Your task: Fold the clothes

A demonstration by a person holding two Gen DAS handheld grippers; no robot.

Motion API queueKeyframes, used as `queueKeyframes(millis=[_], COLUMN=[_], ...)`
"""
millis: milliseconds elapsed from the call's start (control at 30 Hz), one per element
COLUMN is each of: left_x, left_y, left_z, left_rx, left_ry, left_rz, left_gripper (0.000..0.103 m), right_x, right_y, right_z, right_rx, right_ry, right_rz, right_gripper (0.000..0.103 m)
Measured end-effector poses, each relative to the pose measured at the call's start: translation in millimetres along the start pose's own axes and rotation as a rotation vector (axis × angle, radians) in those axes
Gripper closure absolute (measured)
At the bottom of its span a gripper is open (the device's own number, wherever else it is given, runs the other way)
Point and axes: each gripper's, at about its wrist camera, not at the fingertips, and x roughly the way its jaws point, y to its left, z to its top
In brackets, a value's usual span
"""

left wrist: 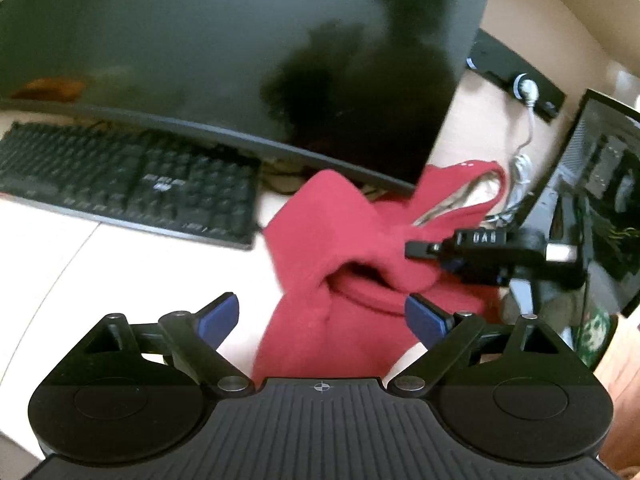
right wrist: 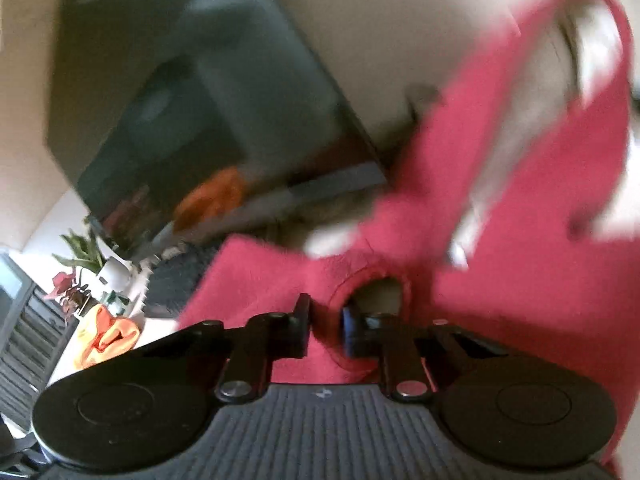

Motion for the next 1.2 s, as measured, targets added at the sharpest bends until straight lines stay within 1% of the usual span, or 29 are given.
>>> queueKeyframes(millis=[100,167,267,333,367,433,467,533,567,633,700,733,767,800,900,967,1100,1133,1200], left_x=[9.9,19.7,43.8,61.4,71.4,92.2,102.7,123.0,130.1,136.7,132.1,127.2,122.3,114.7,81.0,62.9,27.6,18.8,-3.2], left_y=[-6.6,-13.8,-32.4,-44.5,-50.5,-59.1,-62.3,-64.9,-65.0,-63.7,-61.6,-60.5,-59.4,-58.1,-48.4,-41.8,-28.5,-25.1,-20.7], left_z=[5.8,12.1,21.4,22.7,22.7,19.8,17.7,11.2,8.6,4.7,5.6,7.2,8.7,9.0,0.3,-9.4,-29.1,-34.0,-45.4], left_rx=[0.025,0.056,0.129,0.173,0.195,0.229,0.246,0.282,0.299,0.340,0.349,0.347,0.344,0.344,0.386,0.393,0.402,0.404,0.425], left_ry=[-0.001,-0.005,0.012,0.032,0.046,0.085,0.107,0.160,0.177,0.192,0.195,0.198,0.200,0.202,0.196,0.202,0.216,0.219,0.203], left_rz=[-0.011,-0.034,-0.094,-0.122,-0.137,-0.151,-0.152,-0.125,-0.104,-0.071,-0.065,-0.064,-0.063,-0.068,-0.072,-0.069,-0.065,-0.064,-0.079], left_gripper=[0.008,0.008,0.007,0.006,0.006,0.006,0.006,0.006,0.006,0.006,0.006,0.006,0.006,0.006,0.006,0.006,0.006,0.006,0.005], right_x=[-41.0,-65.6,-81.6,-78.3,-72.5,-61.5,-56.5,-58.4,-61.6,-69.7,-83.2,-90.1,-97.0,-103.9,-120.6,-131.4,-161.2,-168.5,-181.8], right_y=[10.7,7.4,-7.7,-23.4,-34.2,-51.0,-58.5,-58.4,-55.8,-49.0,-35.9,-32.4,-28.9,-25.4,-17.9,-13.3,0.6,7.1,24.3], right_z=[19.0,25.6,14.9,-0.6,-11.7,-33.3,-43.7,-45.8,-43.9,-40.2,-43.5,-48.1,-52.6,-57.2,-81.0,-97.9,-129.3,-139.1,-164.6], right_rx=[-0.066,-0.086,-0.108,-0.091,-0.070,-0.057,-0.056,-0.063,-0.074,-0.134,-0.216,-0.244,-0.271,-0.298,-0.344,-0.370,-0.355,-0.367,-0.399], right_ry=[-0.117,-0.153,-0.130,-0.072,-0.024,0.032,0.053,0.047,0.039,0.009,-0.003,0.005,0.013,0.022,0.066,0.097,0.094,0.088,0.088], right_rz=[-0.024,-0.067,-0.191,-0.271,-0.310,-0.357,-0.376,-0.374,-0.373,-0.396,-0.409,-0.407,-0.405,-0.403,-0.465,-0.513,-0.616,-0.651,-0.720], right_gripper=[0.089,0.089,0.089,0.089,0.089,0.087,0.083,0.081,0.074,0.065,0.062,0.054,0.045,0.043,0.043,0.043,0.042,0.040,0.033])
